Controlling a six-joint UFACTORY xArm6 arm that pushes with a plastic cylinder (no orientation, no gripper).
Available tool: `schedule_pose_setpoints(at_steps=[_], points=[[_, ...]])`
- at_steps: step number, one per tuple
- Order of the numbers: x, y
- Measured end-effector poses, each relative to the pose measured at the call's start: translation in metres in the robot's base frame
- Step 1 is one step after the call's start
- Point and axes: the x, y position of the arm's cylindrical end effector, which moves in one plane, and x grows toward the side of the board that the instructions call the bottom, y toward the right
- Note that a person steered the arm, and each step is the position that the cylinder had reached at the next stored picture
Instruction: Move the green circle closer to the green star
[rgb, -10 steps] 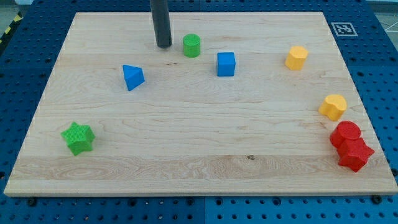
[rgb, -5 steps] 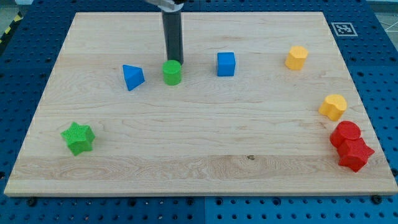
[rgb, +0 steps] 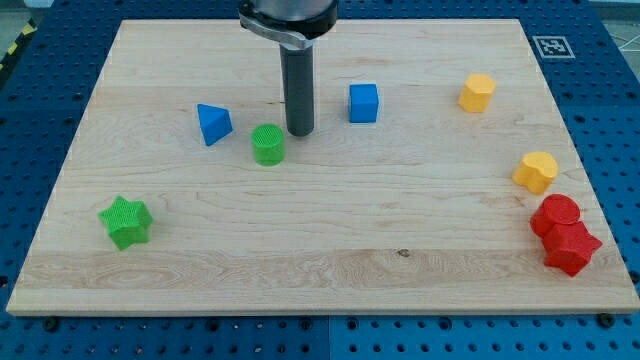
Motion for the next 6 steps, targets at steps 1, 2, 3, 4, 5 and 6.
schedule_pose_setpoints(at_steps=[1,2,3,4,5,6], points=[[0.019,-0.039],[0.043,-0.070],[0.041,-0.057],[0.044,-0.050],[0.050,-0.085],[0.072,-0.111]])
